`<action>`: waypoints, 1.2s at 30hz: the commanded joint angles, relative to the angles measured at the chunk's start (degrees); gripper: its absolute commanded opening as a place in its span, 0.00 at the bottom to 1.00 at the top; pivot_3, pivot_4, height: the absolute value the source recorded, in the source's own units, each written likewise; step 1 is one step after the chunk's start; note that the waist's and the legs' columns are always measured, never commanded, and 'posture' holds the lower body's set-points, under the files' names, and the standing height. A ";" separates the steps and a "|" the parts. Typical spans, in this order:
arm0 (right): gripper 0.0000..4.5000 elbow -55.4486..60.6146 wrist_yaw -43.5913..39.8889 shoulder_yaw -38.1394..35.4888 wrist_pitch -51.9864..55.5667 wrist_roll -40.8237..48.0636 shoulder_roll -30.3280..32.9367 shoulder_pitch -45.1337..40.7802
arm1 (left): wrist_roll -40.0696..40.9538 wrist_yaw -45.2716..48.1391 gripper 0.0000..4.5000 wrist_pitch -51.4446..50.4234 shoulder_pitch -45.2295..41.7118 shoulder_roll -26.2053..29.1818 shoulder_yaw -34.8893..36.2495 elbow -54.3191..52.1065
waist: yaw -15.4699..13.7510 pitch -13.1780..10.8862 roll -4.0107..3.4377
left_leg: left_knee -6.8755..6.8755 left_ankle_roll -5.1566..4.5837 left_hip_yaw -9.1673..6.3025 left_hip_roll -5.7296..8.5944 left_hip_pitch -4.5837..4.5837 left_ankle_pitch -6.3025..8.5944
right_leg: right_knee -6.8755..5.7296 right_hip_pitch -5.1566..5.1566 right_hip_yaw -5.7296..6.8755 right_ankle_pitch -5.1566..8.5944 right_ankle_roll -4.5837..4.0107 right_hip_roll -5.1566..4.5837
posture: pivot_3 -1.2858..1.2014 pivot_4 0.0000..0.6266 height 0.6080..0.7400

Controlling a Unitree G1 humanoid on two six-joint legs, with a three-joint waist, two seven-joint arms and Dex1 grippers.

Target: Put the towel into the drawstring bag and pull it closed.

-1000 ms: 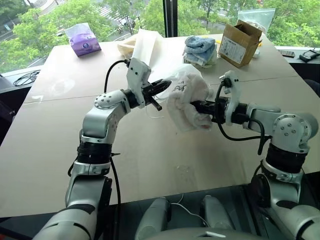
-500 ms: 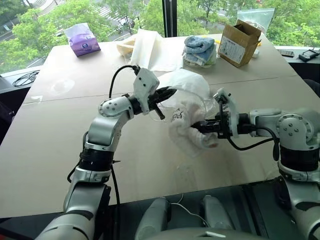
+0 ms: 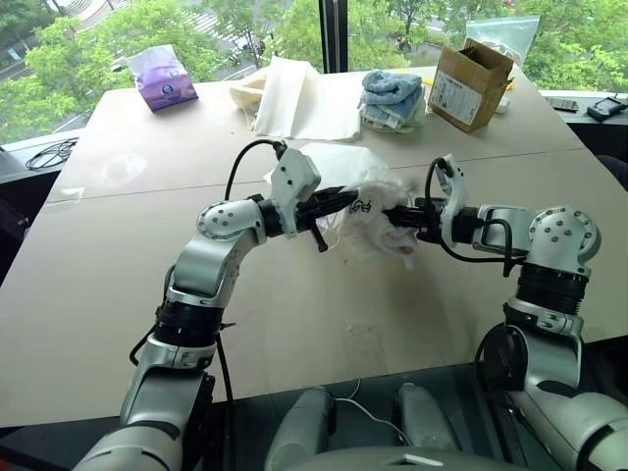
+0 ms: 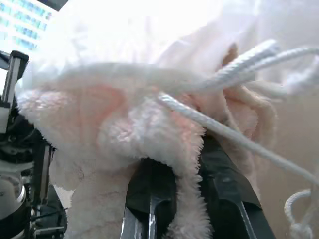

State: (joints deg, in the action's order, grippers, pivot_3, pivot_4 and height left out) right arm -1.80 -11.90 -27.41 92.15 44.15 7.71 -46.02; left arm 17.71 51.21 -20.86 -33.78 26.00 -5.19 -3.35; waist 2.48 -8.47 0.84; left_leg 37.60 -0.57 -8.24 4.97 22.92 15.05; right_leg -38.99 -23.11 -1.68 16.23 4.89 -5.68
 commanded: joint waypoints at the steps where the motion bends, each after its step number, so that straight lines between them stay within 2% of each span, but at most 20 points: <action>1: 0.00 0.25 3.18 -2.82 0.35 2.31 -0.55 -1.04 | 0.25 0.69 0.00 1.53 -0.88 -0.05 -0.16 -1.14 | 0.07 0.00 -0.01 | 0.00 0.00 0.01 0.00 0.00 0.00 | 0.00 0.00 -0.01 0.00 0.00 0.00 | 0.52 0.24 1.00; 4: 0.00 1.64 3.76 -1.50 0.35 5.46 -0.38 1.01 | -0.71 0.19 0.00 2.90 -0.86 -0.30 -0.30 -0.58 | 0.15 -0.01 -0.02 | -0.02 0.00 0.03 -0.01 0.00 0.00 | 0.00 -0.02 -0.04 0.00 0.00 0.01 | 0.52 0.24 1.00; 8: 0.00 6.76 2.26 5.11 0.35 15.97 3.58 8.36 | -2.46 -2.52 0.00 4.03 -1.74 -0.98 0.43 2.10 | -0.01 0.00 -0.01 | -0.06 0.00 0.04 -0.01 0.00 0.00 | 0.02 -0.02 -0.04 0.00 0.00 0.00 | 0.52 0.24 1.00; 13: 0.00 9.18 4.98 9.81 0.35 23.90 8.56 15.25 | -1.53 -3.27 0.00 3.92 -2.50 -1.79 1.33 3.84 | 0.08 -0.01 -0.01 | -0.03 -0.02 0.05 0.01 0.02 0.00 | 0.02 -0.02 -0.05 0.00 0.00 0.00 | 0.52 0.24 1.00; 19: 0.00 8.31 8.79 7.68 0.10 37.75 11.84 16.50 | -2.62 -3.09 0.00 5.67 -2.16 -1.89 0.87 4.96 | 0.22 -0.01 -0.02 | -0.03 -0.02 0.12 -0.02 -0.01 0.00 | 0.01 -0.01 -0.12 0.00 0.00 0.04 | 0.52 0.24 1.00; 23: 0.00 5.52 17.28 9.61 -10.62 57.36 14.74 15.48 | -3.28 -2.22 0.00 6.98 -1.39 -1.60 0.18 5.43 | 0.04 -0.01 -0.02 | -0.03 -0.02 0.11 -0.03 0.00 -0.01 | 0.02 -0.01 -0.11 0.00 0.00 0.05 | 0.52 0.24 1.00; 27: 0.00 6.36 24.16 14.22 -20.31 67.60 16.87 15.14 | -2.23 -1.28 0.00 5.98 -1.07 -1.84 0.15 5.07 | 0.08 -0.02 -0.02 | -0.03 -0.02 0.11 -0.04 0.00 0.00 | 0.03 0.00 -0.10 0.00 0.00 0.04 | 0.52 0.24 1.00; 30: 0.00 6.74 25.74 14.94 -25.81 63.06 15.35 13.60 | -1.84 -0.76 0.00 5.26 -0.86 -1.87 0.07 4.59 | 0.13 -0.02 -0.02 | -0.04 -0.03 0.11 -0.04 0.00 -0.01 | 0.03 0.00 -0.10 0.00 0.00 0.06 | 0.52 0.24 1.00; 33: 0.00 7.58 23.96 17.00 -28.70 59.31 13.72 12.93 | 0.36 -0.63 0.00 2.96 -1.15 -2.66 1.05 3.61 | 0.07 -0.02 -0.02 | -0.03 -0.03 0.12 -0.04 0.00 -0.01 | 0.02 0.00 -0.12 0.00 0.01 0.09 | 0.52 0.24 1.00; 36: 0.00 9.97 19.25 19.91 -30.48 51.95 11.95 13.00 | 2.27 -2.13 0.00 -0.35 -2.17 -3.64 2.12 3.18 | 0.07 -0.02 -0.02 | -0.03 -0.03 0.09 -0.05 0.00 0.00 | 0.03 0.00 -0.09 0.00 0.01 0.10 | 0.52 0.24 1.00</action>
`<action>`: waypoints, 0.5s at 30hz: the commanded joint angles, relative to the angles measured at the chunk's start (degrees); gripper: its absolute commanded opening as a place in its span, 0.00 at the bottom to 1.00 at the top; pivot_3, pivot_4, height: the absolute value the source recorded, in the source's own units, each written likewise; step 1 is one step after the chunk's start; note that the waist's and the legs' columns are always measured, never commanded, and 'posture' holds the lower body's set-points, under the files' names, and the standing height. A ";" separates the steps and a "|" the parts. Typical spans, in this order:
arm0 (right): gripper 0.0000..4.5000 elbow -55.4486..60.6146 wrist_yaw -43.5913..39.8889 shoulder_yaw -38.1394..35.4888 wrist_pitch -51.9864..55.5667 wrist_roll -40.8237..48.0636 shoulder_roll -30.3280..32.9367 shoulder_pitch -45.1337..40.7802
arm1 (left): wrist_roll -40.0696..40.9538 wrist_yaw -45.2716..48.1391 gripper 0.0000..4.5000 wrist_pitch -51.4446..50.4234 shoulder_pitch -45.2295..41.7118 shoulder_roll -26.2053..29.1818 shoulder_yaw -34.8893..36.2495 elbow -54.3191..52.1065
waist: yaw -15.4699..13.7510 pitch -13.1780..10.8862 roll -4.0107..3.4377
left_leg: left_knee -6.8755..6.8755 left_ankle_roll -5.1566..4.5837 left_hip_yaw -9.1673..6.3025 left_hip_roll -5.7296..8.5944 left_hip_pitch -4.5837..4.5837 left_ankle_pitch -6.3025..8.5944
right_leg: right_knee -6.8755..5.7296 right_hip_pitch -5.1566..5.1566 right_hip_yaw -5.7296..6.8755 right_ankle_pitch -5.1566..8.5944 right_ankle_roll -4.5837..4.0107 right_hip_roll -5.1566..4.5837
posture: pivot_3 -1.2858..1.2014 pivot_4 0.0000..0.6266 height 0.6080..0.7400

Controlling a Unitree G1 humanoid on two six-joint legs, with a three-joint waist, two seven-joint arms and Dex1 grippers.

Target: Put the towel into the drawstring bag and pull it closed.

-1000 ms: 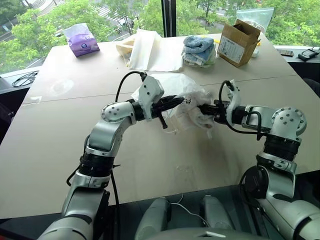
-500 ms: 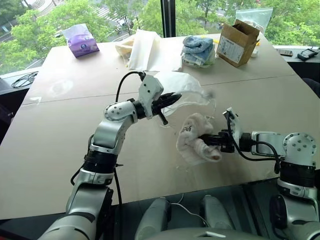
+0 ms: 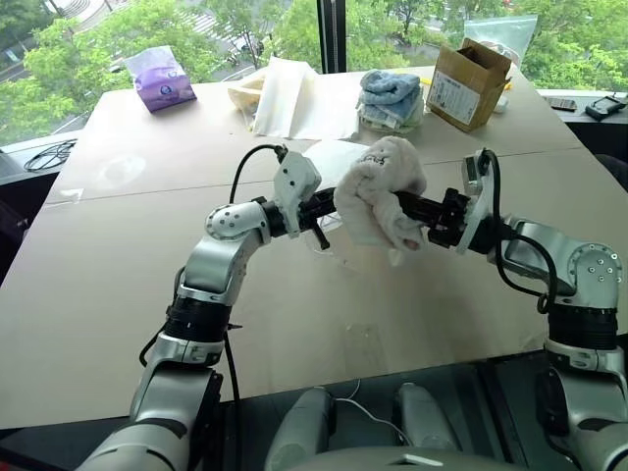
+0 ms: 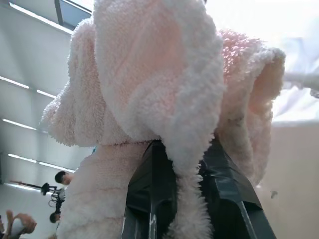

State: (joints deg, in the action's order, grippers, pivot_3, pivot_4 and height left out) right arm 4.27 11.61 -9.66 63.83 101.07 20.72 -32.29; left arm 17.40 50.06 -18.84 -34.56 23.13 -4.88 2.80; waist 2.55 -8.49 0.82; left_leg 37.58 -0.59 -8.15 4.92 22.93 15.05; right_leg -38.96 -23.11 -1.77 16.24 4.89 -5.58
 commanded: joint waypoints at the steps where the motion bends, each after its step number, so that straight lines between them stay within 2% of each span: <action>1: 0.00 4.45 -5.74 3.09 -2.66 -7.45 -1.46 -0.45 | 3.41 -1.71 0.00 -3.76 -1.73 -1.23 2.21 -3.23 | 0.03 0.00 0.00 | 0.00 0.00 0.00 0.00 0.00 0.00 | 0.00 0.00 0.00 0.00 0.00 0.00 | 0.52 0.24 1.00; 9: 0.00 2.58 -13.79 8.68 -2.31 -20.43 -2.32 3.06 | 9.20 -6.71 0.00 -14.09 -4.17 -4.37 5.28 -5.22 | 0.01 0.00 0.00 | 0.02 0.00 -0.02 0.01 0.01 0.00 | -0.01 0.00 0.02 0.00 0.00 0.01 | 0.52 0.24 1.00; 15: 0.00 -3.74 -12.73 7.20 2.25 -20.85 -2.50 3.10 | 11.00 -6.51 0.00 -16.46 -4.17 -4.05 5.51 -6.99 | -0.02 0.00 0.00 | 0.05 0.01 -0.02 0.00 0.00 0.00 | -0.02 0.00 0.01 0.00 0.00 0.01 | 0.52 0.24 1.00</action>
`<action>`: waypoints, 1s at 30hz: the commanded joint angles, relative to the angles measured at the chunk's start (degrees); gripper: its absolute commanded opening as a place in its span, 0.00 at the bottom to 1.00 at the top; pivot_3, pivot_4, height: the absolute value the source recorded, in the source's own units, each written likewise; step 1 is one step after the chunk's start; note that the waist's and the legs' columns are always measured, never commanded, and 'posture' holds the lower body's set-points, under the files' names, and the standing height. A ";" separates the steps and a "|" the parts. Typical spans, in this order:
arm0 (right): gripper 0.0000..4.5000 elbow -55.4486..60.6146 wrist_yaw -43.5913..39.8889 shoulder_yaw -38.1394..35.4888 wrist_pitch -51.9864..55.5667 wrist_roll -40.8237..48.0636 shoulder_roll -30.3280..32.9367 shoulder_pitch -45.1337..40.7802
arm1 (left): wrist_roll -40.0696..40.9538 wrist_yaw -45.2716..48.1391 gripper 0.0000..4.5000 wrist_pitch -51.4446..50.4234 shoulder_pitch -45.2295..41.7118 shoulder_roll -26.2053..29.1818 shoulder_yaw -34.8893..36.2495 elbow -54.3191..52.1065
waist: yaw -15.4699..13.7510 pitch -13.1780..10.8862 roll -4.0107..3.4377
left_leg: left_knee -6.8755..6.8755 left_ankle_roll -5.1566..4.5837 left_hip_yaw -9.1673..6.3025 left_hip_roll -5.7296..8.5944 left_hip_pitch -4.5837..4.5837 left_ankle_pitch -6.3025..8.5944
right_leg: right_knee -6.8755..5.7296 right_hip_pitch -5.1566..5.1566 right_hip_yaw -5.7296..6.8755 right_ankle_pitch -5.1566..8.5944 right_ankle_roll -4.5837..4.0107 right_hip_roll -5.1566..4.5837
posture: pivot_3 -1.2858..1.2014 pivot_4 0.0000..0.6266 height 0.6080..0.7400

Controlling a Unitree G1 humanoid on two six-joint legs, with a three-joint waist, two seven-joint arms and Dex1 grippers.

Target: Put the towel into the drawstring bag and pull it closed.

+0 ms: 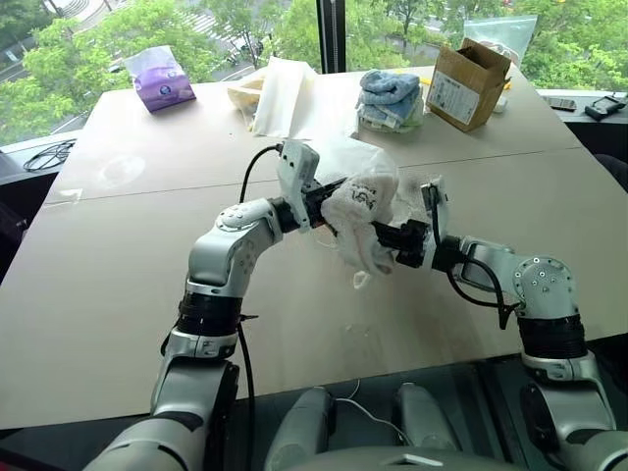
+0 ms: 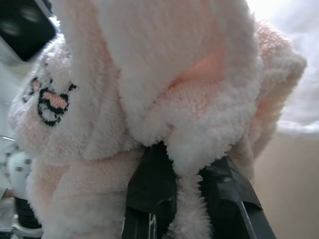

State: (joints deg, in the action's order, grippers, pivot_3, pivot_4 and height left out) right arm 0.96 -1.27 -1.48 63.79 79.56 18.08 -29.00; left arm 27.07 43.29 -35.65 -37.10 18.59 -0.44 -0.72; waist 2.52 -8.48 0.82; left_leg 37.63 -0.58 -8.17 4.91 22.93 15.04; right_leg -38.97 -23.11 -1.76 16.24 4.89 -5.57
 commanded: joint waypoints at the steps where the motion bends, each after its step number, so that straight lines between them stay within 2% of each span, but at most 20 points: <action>1: 0.00 -0.72 0.11 -1.15 3.25 0.53 0.38 -0.07 | 1.71 -0.06 0.00 0.01 -1.68 0.40 1.40 -3.45 | 0.01 0.00 0.00 | 0.00 0.00 0.01 0.00 0.00 0.00 | 0.00 0.00 -0.01 0.00 0.00 -0.01 | 0.52 0.24 1.00; 11: 0.00 1.96 0.25 -2.62 11.48 1.45 3.71 1.97 | 0.11 2.95 0.00 3.57 -0.46 2.19 -1.38 -3.60 | -0.01 0.00 0.00 | 0.00 0.00 0.02 0.01 0.00 0.00 | 0.01 0.00 -0.03 0.00 0.00 -0.01 | 0.52 0.24 1.00; 15: 0.00 3.08 0.37 -2.79 13.92 1.90 4.91 0.36 | -1.50 6.91 0.00 6.14 1.06 4.37 -4.20 -4.30 | -0.01 0.00 0.00 | 0.00 0.00 0.03 0.01 0.00 0.00 | 0.01 0.00 -0.03 0.00 0.00 -0.01 | 0.52 0.24 1.00; 19: 0.00 -1.39 0.21 -5.28 15.10 2.42 5.80 -2.93 | -3.63 12.43 0.00 9.40 3.02 8.33 -7.40 -5.27 | -0.04 -0.01 -0.01 | -0.01 0.00 0.06 0.00 0.00 0.00 | 0.01 0.00 -0.06 0.00 0.00 0.00 | 0.52 0.24 1.00; 25: 0.00 -9.59 6.60 -11.30 12.65 8.24 2.62 -6.29 | -4.44 14.86 0.00 10.86 3.67 10.16 -8.00 -5.14 | -0.13 0.00 -0.01 | -0.01 0.00 0.05 0.00 0.00 0.00 | 0.02 0.01 -0.05 0.00 0.00 -0.02 | 0.52 0.24 1.00; 30: 0.00 -8.00 14.45 -15.46 4.56 11.07 -3.72 -5.82 | -3.14 12.89 0.00 9.19 3.00 8.40 -6.62 -4.80 | 0.04 -0.02 -0.03 | -0.04 0.00 0.07 -0.01 0.00 0.00 | 0.02 -0.01 -0.09 0.00 0.00 -0.03 | 0.52 0.24 1.00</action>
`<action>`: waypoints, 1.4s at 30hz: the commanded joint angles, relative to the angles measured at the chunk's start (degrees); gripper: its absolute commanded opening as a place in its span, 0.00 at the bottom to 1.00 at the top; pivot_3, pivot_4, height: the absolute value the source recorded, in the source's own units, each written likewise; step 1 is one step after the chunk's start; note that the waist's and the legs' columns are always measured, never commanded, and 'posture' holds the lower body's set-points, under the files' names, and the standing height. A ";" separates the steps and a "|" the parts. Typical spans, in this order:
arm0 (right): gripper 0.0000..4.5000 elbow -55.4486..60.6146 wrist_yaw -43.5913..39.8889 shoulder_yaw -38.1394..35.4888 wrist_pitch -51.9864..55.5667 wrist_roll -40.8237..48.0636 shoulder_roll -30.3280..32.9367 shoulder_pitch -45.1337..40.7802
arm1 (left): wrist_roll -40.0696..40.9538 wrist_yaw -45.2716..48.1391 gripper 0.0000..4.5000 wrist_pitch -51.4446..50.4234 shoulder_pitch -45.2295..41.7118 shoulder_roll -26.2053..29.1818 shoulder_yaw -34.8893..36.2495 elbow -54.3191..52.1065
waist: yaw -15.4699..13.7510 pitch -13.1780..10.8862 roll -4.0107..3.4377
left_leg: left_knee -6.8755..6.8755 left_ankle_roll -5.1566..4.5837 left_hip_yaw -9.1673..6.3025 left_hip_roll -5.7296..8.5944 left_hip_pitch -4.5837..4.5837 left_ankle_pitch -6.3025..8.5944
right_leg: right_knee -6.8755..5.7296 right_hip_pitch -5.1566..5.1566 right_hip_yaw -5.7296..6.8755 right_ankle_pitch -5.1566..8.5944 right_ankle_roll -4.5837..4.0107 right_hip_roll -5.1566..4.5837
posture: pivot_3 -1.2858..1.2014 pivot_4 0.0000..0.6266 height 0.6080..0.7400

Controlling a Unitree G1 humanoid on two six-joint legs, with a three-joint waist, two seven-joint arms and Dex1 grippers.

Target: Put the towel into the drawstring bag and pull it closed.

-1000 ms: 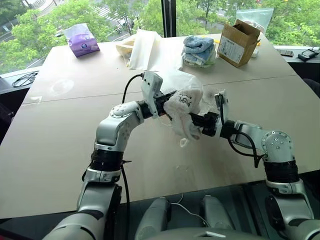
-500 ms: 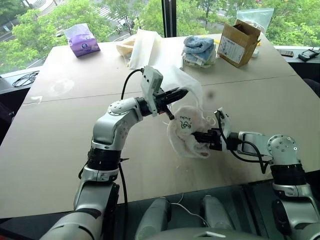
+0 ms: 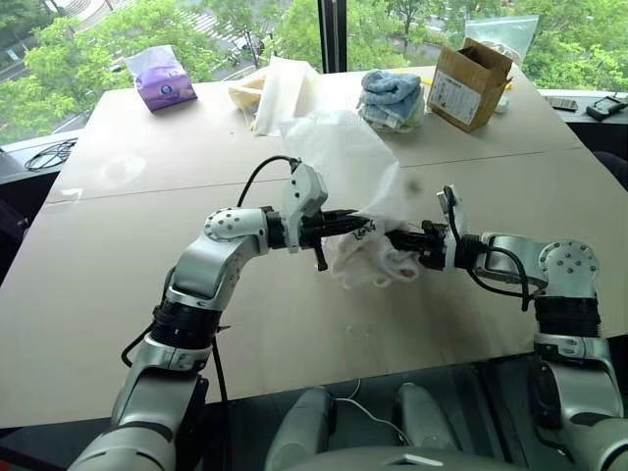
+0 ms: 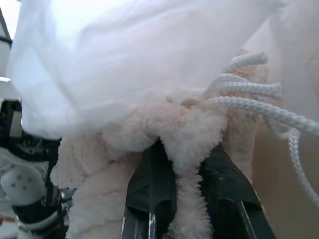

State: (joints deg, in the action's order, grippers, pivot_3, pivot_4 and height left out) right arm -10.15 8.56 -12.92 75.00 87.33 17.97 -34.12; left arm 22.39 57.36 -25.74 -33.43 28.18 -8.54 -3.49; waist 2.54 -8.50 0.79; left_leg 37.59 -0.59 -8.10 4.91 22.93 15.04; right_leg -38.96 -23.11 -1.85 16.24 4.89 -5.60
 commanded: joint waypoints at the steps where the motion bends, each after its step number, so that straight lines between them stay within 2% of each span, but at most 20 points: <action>1: 0.00 3.83 6.29 -4.79 -8.81 3.75 -5.22 -0.26 | 2.11 -1.67 0.00 -1.45 -0.77 -1.57 1.88 -2.17 | 0.03 0.00 0.00 | -0.01 0.00 0.00 0.00 0.00 0.00 | 0.00 0.00 0.00 0.00 0.00 0.00 | 0.52 0.24 1.00; 8: 0.00 9.27 8.58 -9.29 -20.76 7.39 -13.33 1.49 | 2.01 -4.03 0.00 -3.84 -1.42 -2.14 3.07 -0.13 | 0.05 -0.01 -0.02 | 0.00 0.00 -0.01 0.01 0.00 0.00 | -0.02 -0.01 0.01 0.00 0.00 0.02 | 0.52 0.24 1.00; 12: 0.00 15.06 6.24 -6.03 -21.79 7.29 -16.37 4.39 | 0.78 -6.24 0.00 -3.76 -2.91 -2.80 3.43 2.33 | 0.15 -0.01 -0.03 | 0.00 0.00 -0.04 -0.03 -0.01 0.00 | -0.05 -0.02 0.03 0.00 0.00 0.07 | 0.52 0.24 1.00; 15: 0.00 18.29 3.13 -1.08 -19.62 4.00 -15.59 7.25 | 1.28 -7.81 0.00 -4.51 -4.38 -3.75 4.19 3.61 | 0.27 -0.01 -0.04 | -0.01 0.00 -0.01 -0.02 -0.02 0.00 | -0.04 -0.02 0.00 0.00 0.00 0.07 | 0.52 0.24 1.00; 19: 0.00 18.68 2.46 0.01 -23.27 1.37 -17.16 9.04 | 2.38 -9.08 0.00 -6.12 -5.75 -4.77 5.29 3.80 | 0.84 -0.01 -0.04 | 0.00 0.00 -0.02 -0.02 -0.03 0.00 | -0.08 -0.02 0.00 0.00 0.00 0.09 | 0.52 0.24 1.00; 22: 0.00 21.00 -1.92 5.10 -21.35 -5.00 -14.68 11.67 | 3.80 -9.18 0.00 -8.19 -6.45 -5.22 5.87 2.91 | 0.97 -0.01 -0.03 | 0.01 0.01 -0.02 -0.02 -0.03 0.00 | -0.09 -0.02 0.00 0.00 0.00 0.09 | 0.52 0.24 1.00; 26: 0.00 19.14 -0.82 2.45 -30.84 -11.53 -18.14 10.51 | 6.35 -8.29 0.00 -11.65 -6.80 -5.23 6.29 0.70 | 1.48 -0.01 -0.04 | 0.01 0.01 -0.01 -0.02 -0.03 0.00 | -0.10 -0.04 -0.02 0.00 0.00 0.08 | 0.52 0.24 1.00; 30: 0.00 20.59 -4.87 5.21 -32.50 -17.22 -18.50 10.83 | 8.61 -8.96 0.00 -15.37 -7.10 -5.30 6.94 -0.64 | 1.39 -0.01 -0.04 | 0.04 0.02 0.02 -0.02 -0.04 -0.01 | -0.18 -0.08 -0.09 0.00 0.00 0.11 | 0.52 0.24 1.00; 33: 0.00 19.17 -3.56 2.93 -37.43 -18.92 -21.85 8.77 | 9.22 -9.91 0.00 -17.85 -7.28 -5.11 7.16 -0.93 | 1.45 -0.02 -0.05 | 0.03 0.02 0.02 -0.03 -0.05 -0.01 | -0.19 -0.09 -0.10 0.00 0.00 0.12 | 0.52 0.24 1.00; 36: 0.00 20.93 -6.82 6.27 -36.53 -21.76 -21.85 8.98 | 10.32 -11.06 0.00 -20.13 -7.67 -5.65 7.56 -0.90 | 1.42 -0.02 -0.05 | 0.03 0.02 0.10 -0.03 -0.05 -0.01 | -0.31 -0.18 -0.21 0.00 0.00 0.12 | 0.52 0.24 1.00; 40: 0.00 15.50 0.84 -0.87 -45.34 -22.98 -27.42 5.60 | 11.29 -12.05 0.00 -21.68 -7.78 -6.03 7.55 -1.47 | 1.46 -0.02 -0.05 | 0.03 0.04 0.18 -0.03 -0.05 -0.02 | -0.48 -0.29 -0.33 0.00 0.00 0.12 | 0.52 0.24 1.00; 42: 0.00 16.40 -2.20 3.47 -42.44 -25.37 -26.82 5.39 | 11.58 -12.56 0.00 -22.26 -7.81 -6.52 7.73 -1.48 | 1.36 -0.02 -0.05 | 0.05 0.08 0.27 -0.03 -0.05 -0.05 | -0.59 -0.35 -0.46 0.00 0.00 0.12 | 0.52 0.24 1.00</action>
State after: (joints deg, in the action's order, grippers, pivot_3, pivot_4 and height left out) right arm 3.93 7.89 -11.40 32.54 63.01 -8.48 -27.44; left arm 32.49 45.07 -47.48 -40.40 21.83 -1.81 -2.43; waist 3.90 -8.52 0.74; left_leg 37.68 -0.50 -7.82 4.88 22.87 15.00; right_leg -39.60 -23.46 -2.32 16.24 4.89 -5.47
